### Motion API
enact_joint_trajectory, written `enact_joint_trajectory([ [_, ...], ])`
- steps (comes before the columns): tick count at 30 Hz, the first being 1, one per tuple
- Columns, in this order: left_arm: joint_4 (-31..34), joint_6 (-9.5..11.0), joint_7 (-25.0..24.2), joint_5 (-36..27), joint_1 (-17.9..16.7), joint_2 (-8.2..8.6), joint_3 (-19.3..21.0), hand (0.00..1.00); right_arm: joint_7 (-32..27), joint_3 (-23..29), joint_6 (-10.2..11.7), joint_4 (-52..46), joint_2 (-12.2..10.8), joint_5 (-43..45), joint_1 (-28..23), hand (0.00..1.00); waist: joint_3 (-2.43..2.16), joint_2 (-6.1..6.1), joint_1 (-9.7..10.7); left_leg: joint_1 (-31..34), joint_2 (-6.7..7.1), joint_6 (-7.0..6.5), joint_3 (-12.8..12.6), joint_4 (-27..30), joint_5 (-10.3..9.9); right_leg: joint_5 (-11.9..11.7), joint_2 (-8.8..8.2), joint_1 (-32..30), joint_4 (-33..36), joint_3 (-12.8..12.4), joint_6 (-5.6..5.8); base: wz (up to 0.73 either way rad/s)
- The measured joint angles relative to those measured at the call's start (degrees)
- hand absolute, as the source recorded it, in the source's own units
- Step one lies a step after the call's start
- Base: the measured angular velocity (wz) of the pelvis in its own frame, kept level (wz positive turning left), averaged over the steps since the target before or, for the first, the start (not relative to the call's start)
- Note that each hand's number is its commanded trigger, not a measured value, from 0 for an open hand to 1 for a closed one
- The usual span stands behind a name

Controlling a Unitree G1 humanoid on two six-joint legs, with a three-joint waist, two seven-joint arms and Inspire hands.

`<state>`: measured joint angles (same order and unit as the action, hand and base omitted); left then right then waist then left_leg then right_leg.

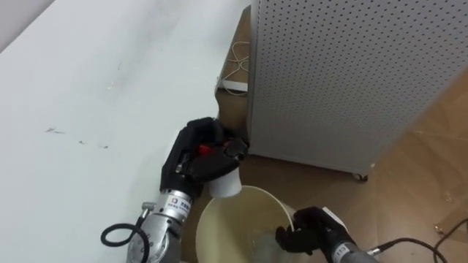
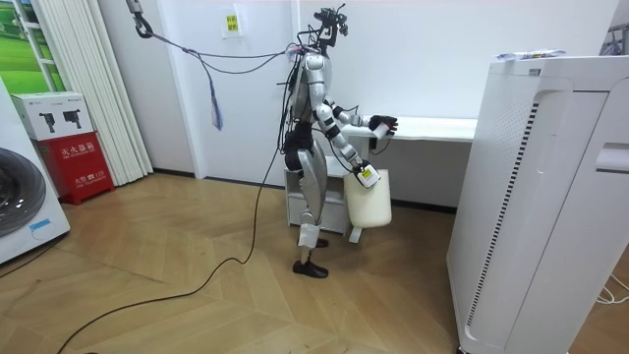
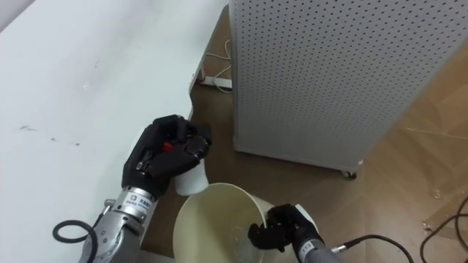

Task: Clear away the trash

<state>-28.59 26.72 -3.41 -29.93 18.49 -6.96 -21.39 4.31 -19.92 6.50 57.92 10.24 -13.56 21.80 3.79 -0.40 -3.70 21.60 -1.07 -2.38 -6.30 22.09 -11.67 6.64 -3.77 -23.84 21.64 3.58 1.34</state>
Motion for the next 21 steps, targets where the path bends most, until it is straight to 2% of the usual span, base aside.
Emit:
enact_joint_trajectory([
  [1,0.0,0.0,-0.4,0.0,0.0,0.01,0.1,0.29,0.0,0.1,0.0,0.0,0.0,0.0,0.0,1.0,0.0,0.0,0.0,0.0,0.01,0.0,0.0,0.1,0.0,0.0,0.01,-0.1,0.0,-0.1,0.0,-0.03],
  [2,0.0,0.0,-1.2,0.0,0.0,0.02,0.5,0.0,0.0,0.3,0.0,0.0,-0.2,0.0,0.0,1.0,-0.01,0.01,0.0,0.2,-0.02,0.0,0.0,0.4,0.0,0.0,0.04,-0.2,0.0,-0.1,0.0,0.0],
  [12,-0.2,-0.6,-5.8,-4.5,-0.1,0.75,0.7,0.0,-0.4,1.1,0.0,0.0,-0.4,0.0,0.0,1.0,-0.04,0.06,0.2,0.2,-0.09,0.01,0.0,0.6,0.0,0.0,0.15,0.0,-0.1,-0.1,-0.03,0.0],
  [13,-0.3,-1.3,-6.2,-4.8,-0.2,0.79,0.5,0.0,-0.4,1.1,0.0,0.0,-0.4,0.0,0.0,1.0,-0.05,0.07,0.2,0.2,-0.1,0.01,0.0,0.6,0.0,0.0,0.16,0.0,-0.1,-0.1,-0.04,0.0],
  [15,-1.8,-5.0,-6.4,-5.5,-0.7,1.24,-1.1,0.0,-0.4,1.1,0.0,0.1,-0.5,0.0,0.0,1.0,-0.05,0.08,0.2,0.2,-0.15,0.01,0.0,0.6,0.0,-0.1,0.21,0.0,-0.1,-0.1,-0.07,0.0],
  [17,-2.2,-7.9,-6.4,-5.1,-1.8,1.52,-2.1,0.0,-0.4,1.1,0.0,0.2,-0.3,0.0,0.0,1.0,-0.06,0.09,0.4,0.7,-0.27,0.03,0.0,0.8,0.0,-0.2,0.31,-0.4,-0.1,-0.1,-0.16,0.0],
  [21,-1.5,-8.2,-7.6,-6.3,-1.7,1.43,-2.5,0.0,-0.5,1.1,-0.3,1.7,-0.4,0.4,0.0,1.0,-0.17,0.28,0.1,1.0,-0.41,0.11,-0.1,0.8,0.0,-0.2,0.49,-0.8,0.0,-0.2,-0.22,0.0],
])
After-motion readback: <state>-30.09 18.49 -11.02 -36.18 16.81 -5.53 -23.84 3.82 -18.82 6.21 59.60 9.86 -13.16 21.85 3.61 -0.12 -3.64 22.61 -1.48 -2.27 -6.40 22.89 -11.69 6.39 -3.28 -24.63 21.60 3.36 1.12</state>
